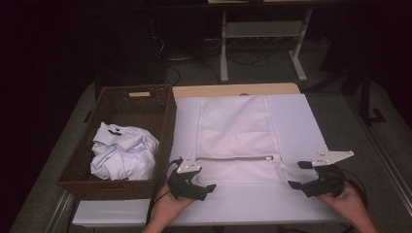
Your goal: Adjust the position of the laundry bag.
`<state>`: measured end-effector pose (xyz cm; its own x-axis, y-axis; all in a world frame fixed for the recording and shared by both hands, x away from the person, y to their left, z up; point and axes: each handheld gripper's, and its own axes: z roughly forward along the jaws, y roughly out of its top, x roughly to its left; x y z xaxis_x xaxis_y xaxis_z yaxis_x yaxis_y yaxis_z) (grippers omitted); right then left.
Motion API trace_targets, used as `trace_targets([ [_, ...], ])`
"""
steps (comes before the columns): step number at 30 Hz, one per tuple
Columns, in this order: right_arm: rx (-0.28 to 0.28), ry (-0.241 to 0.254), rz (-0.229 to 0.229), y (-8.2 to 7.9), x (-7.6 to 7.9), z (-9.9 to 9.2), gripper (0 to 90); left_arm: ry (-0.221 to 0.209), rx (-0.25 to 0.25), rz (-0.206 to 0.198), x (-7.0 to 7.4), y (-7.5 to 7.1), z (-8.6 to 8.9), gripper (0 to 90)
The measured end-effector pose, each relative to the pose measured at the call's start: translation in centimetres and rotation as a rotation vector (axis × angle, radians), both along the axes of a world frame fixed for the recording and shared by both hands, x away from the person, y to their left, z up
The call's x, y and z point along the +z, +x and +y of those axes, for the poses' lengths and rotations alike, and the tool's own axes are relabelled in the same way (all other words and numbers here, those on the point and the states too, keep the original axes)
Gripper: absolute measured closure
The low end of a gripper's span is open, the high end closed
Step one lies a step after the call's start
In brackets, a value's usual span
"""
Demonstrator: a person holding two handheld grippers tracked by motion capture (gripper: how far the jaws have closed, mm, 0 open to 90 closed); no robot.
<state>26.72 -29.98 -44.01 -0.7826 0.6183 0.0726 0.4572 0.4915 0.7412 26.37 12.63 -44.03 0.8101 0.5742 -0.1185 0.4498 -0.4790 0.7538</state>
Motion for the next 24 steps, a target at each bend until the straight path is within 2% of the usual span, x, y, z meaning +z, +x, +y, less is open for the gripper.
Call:
trace_targets([
  [8, 0.024, -0.004, -0.014, 0.7, 0.9, 0.6, 16.7, 0.022, -0.016, 0.022, -0.2, -0.9, 0.6, 19.5],
  [13, 0.045, -0.011, -0.039, 1.3, 2.0, 1.3, 17.0, 0.023, -0.024, 0.011, -0.1, -1.3, 0.7, 19.5],
  [14, 0.061, -0.019, -0.047, 2.0, 2.5, 1.8, 16.8, 0.016, -0.023, 0.012, -0.1, -1.4, 0.7, 19.4],
  [15, 0.061, -0.019, -0.047, 2.0, 2.5, 1.8, 16.8, 0.016, -0.023, 0.012, -0.1, -1.4, 0.7, 19.4],
  [16, 0.085, -0.015, -0.052, 3.0, 3.1, 2.5, 18.8, 0.020, -0.025, 0.003, -0.1, -1.4, 0.7, 19.3],
  [18, 0.093, -0.017, -0.056, 3.3, 3.3, 2.8, 18.9, 0.019, -0.024, 0.001, -0.1, -1.4, 0.7, 19.3],
  [21, 0.130, -0.029, -0.072, 4.8, 4.3, 4.1, 19.4, 0.018, -0.016, -0.003, -0.1, -1.5, 0.9, 19.4],
  [22, 0.155, -0.039, -0.075, 6.0, 5.0, 5.2, 19.5, 0.017, -0.010, -0.002, -0.1, -1.5, 1.0, 19.5],
  [24, 0.165, -0.043, -0.076, 6.4, 5.1, 5.6, 19.5, 0.013, -0.005, -0.002, -0.1, -1.5, 1.0, 19.6],
])
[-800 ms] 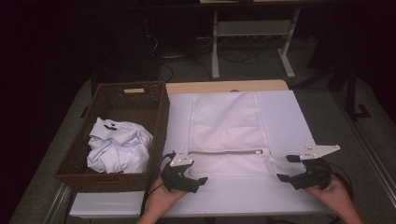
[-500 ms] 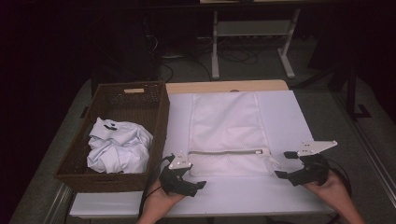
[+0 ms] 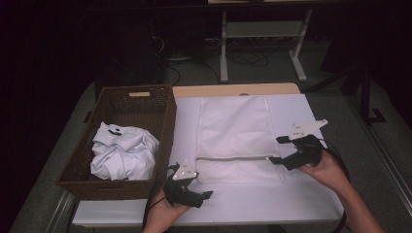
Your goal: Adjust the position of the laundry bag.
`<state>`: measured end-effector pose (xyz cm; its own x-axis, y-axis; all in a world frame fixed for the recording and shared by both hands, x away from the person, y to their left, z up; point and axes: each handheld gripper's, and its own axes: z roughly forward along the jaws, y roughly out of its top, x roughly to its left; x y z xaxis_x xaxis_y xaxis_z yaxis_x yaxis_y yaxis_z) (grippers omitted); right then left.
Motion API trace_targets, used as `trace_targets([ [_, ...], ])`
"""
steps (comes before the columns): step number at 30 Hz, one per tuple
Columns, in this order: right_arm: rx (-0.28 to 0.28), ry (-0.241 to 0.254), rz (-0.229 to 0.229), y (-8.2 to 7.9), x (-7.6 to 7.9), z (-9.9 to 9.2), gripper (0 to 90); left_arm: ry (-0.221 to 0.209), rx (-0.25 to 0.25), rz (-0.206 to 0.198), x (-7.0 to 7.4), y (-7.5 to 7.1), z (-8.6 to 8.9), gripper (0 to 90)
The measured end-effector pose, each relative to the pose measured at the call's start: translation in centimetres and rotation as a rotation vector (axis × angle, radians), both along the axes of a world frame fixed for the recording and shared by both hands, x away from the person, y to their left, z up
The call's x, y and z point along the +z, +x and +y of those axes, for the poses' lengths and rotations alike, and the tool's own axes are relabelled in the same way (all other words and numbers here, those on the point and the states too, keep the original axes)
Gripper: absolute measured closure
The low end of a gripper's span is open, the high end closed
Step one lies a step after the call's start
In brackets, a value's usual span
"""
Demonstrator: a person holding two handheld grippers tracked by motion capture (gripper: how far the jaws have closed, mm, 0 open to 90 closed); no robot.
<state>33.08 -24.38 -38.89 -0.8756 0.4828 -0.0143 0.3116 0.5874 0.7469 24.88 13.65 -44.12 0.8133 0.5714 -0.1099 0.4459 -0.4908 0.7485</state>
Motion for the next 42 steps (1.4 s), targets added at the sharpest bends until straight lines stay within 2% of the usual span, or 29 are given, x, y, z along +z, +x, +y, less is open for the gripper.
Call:
trace_targets([
  [3, 0.042, -0.026, 0.005, 1.5, 0.1, 2.0, 19.9, -0.002, 0.001, 0.000, 0.1, 0.0, 0.0, 19.5],
  [6, 0.097, -0.049, 0.018, 3.0, -0.5, 4.2, 20.1, 0.003, -0.006, -0.009, 0.1, -0.1, -0.3, 19.9],
  [7, 0.097, -0.049, 0.018, 3.0, -0.5, 4.2, 20.1, 0.003, -0.006, -0.009, 0.1, -0.1, -0.3, 19.9],
  [8, 0.119, -0.075, 0.035, 3.7, -1.1, 5.5, 20.7, 0.007, -0.008, -0.012, 0.1, 0.0, -0.4, 19.9],
  [9, 0.119, -0.075, 0.035, 3.7, -1.1, 5.5, 20.7, 0.007, -0.008, -0.012, 0.1, 0.0, -0.4, 19.8],
  [10, 0.156, -0.114, 0.056, 4.4, -1.9, 6.7, 22.9, 0.004, -0.008, -0.009, 0.1, 0.0, -0.4, 19.9],
  [11, 0.172, -0.128, 0.066, 4.7, -2.4, 7.3, 23.9, 0.008, -0.007, -0.010, 0.1, 0.0, -0.5, 19.9],
  [15, 0.210, -0.175, 0.102, 5.5, -4.0, 8.6, 27.2, 0.003, -0.007, -0.014, 0.2, 0.1, -0.4, 21.4],
  [18, 0.231, -0.206, 0.105, 5.7, -4.8, 8.9, 31.5, 0.010, -0.003, -0.017, 0.1, 0.1, -0.3, 21.9],
  [19, 0.249, -0.246, 0.112, 5.8, -5.5, 9.1, 35.5, 0.012, -0.002, -0.017, 0.2, 0.1, -0.3, 22.4],
  [20, 0.249, -0.246, 0.112, 5.8, -5.5, 9.1, 35.5, 0.011, 0.001, -0.017, 0.2, 0.1, -0.2, 22.4],
  [23, 0.258, -0.224, 0.114, 6.1, -5.5, 8.8, 50.6, 0.009, 0.015, -0.019, 0.2, 0.0, -0.1, 22.6],
  [24, 0.268, -0.222, 0.119, 6.2, -5.4, 8.7, 59.4, 0.011, 0.019, -0.019, 0.2, 0.0, -0.1, 23.3],
  [25, 0.268, -0.222, 0.119, 6.2, -5.4, 8.7, 59.4, 0.011, 0.019, -0.019, 0.2, 0.0, -0.1, 24.3],
  [26, 0.288, -0.232, 0.104, 6.2, -5.3, 8.7, 70.0, 0.013, 0.025, -0.020, 0.1, 0.1, 0.0, 25.0],
  [27, 0.288, -0.232, 0.104, 6.2, -5.3, 8.7, 70.0, 0.013, 0.025, -0.020, 0.1, 0.1, 0.0, 25.2],
  [28, 0.283, -0.240, 0.104, 6.1, -5.3, 8.8, 74.2, 0.023, 0.026, -0.015, 0.0, 0.2, 0.0, 27.7],
  [29, 0.283, -0.240, 0.104, 6.1, -5.3, 8.8, 74.2, 0.023, 0.026, -0.015, 0.0, 0.2, 0.0, 33.4],
  [30, 0.279, -0.245, 0.100, 6.1, -5.3, 8.8, 77.3, 0.033, 0.024, -0.017, -0.1, 0.4, 0.1, 33.4],
  [31, 0.273, -0.260, 0.086, 5.9, -5.2, 9.0, 83.3, 0.037, 0.028, -0.017, -0.2, 0.5, 0.1, 38.9],
  [32, 0.273, -0.266, 0.084, 5.9, -5.2, 9.1, 84.0, 0.049, 0.048, -0.012, -0.4, 0.9, 0.1, 41.3],
  [33, 0.273, -0.266, 0.084, 5.9, -5.2, 9.1, 84.0, 0.049, 0.048, -0.012, -0.4, 0.9, 0.1, 45.7],
  [35, 0.275, -0.281, 0.083, 5.9, -5.0, 9.2, 85.3, 0.053, 0.068, -0.010, -0.7, 1.5, 0.0, 48.6],
  [36, 0.267, -0.280, 0.091, 5.9, -4.9, 9.1, 85.3, 0.047, 0.069, -0.008, -0.8, 1.6, -0.2, 49.5],
  [39, 0.255, -0.279, 0.106, 5.8, -4.6, 8.8, 85.1, 0.071, 0.068, -0.033, -0.9, 1.8, -0.7, 52.5],
  [42, 0.237, -0.270, 0.118, 5.6, -4.2, 8.3, 84.9, 0.090, 0.048, -0.027, -1.0, 1.9, -1.1, 58.0],
])
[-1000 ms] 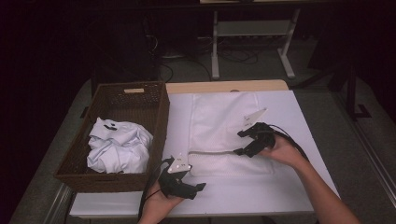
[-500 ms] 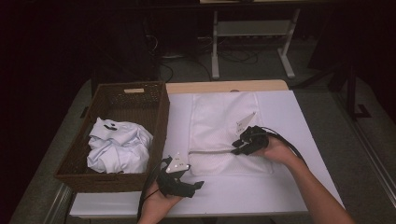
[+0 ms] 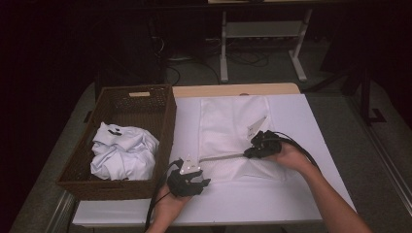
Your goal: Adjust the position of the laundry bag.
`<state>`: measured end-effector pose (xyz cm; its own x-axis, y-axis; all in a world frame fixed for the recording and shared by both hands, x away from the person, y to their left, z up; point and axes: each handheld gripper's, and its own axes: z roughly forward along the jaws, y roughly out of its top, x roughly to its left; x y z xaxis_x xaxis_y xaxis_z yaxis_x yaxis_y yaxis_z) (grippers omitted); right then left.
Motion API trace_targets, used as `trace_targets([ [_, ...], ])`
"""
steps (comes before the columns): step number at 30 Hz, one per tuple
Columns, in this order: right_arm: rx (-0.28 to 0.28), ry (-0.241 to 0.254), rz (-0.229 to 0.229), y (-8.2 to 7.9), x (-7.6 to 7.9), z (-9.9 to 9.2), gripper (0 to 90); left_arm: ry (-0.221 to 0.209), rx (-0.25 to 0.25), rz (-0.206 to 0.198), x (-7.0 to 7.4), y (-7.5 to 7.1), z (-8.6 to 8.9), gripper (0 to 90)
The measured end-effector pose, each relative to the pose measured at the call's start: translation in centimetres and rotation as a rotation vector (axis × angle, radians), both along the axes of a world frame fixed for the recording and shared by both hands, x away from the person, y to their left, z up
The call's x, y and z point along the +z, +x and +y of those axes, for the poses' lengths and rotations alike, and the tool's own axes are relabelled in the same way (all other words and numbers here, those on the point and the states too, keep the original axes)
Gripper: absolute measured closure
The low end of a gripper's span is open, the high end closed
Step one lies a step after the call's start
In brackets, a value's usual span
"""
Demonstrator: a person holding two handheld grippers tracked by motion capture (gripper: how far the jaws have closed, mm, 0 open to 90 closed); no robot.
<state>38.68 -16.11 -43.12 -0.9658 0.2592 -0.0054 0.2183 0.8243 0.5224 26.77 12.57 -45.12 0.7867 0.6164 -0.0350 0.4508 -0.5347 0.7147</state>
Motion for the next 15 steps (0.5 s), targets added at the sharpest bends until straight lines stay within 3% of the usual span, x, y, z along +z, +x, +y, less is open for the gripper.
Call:
trace_targets([
  [7, -0.013, -0.005, 0.006, -1.0, 0.8, -0.6, 84.3, 0.013, -0.051, 0.011, 0.1, -0.5, -0.5, 74.9],
  [10, -0.023, -0.014, 0.006, -1.9, 1.3, -1.0, 84.0, 0.019, -0.069, 0.007, 0.4, -1.0, -0.6, 75.4],
  [15, -0.019, -0.008, 0.013, -3.1, 1.3, -1.7, 82.8, -0.009, -0.081, 0.003, 0.9, -1.8, -0.5, 73.5],
])
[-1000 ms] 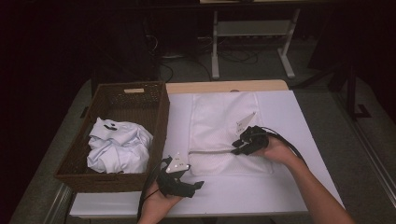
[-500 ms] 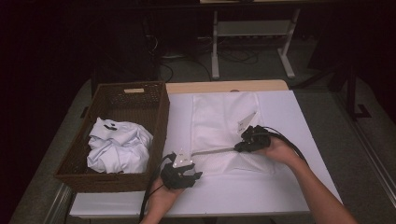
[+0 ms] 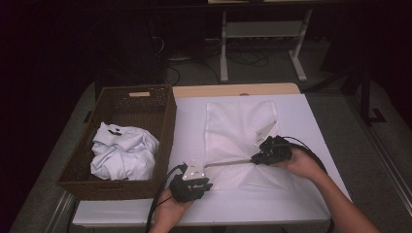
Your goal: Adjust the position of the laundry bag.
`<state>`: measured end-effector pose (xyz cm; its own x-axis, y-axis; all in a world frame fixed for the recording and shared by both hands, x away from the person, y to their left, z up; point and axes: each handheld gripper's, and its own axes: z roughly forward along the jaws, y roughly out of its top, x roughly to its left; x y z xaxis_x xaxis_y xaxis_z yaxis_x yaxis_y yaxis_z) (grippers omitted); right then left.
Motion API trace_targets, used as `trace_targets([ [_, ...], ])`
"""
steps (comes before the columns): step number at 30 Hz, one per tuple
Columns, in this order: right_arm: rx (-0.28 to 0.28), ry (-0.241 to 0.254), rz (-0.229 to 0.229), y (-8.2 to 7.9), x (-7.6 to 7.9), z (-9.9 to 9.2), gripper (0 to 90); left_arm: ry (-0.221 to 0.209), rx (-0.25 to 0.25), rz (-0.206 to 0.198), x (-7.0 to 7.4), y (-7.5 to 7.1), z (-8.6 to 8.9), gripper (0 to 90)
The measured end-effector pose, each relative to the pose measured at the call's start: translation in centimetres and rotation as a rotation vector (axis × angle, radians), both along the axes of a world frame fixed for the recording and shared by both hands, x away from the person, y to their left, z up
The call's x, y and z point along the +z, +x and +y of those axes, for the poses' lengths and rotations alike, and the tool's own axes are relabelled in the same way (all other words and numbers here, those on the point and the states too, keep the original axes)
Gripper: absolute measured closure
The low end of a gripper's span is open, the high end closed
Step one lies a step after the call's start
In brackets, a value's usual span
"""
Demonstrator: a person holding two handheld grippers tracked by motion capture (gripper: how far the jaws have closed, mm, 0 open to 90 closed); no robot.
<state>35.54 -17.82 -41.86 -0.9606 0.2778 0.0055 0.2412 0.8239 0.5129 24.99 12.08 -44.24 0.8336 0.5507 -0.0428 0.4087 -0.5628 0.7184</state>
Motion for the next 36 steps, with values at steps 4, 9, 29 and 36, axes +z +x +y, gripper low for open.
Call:
trace_targets([
  [4, -0.011, 0.018, 0.022, -0.8, -0.1, -0.4, 81.9, -0.004, -0.002, -0.017, 0.2, -0.3, 0.0, 70.4],
  [9, -0.013, 0.018, 0.030, -1.9, -0.4, -1.0, 80.2, -0.009, -0.011, -0.023, 0.4, -0.6, -0.1, 67.3],
  [29, -0.191, 0.217, -0.010, -6.2, 0.3, -5.6, 35.3, -0.067, -0.016, -0.020, 0.3, -0.3, -0.4, 31.0],
  [36, -0.242, 0.240, -0.014, -7.3, -0.2, -6.9, 29.5, -0.095, -0.015, 0.012, 0.2, 0.2, -0.9, 22.9],
])
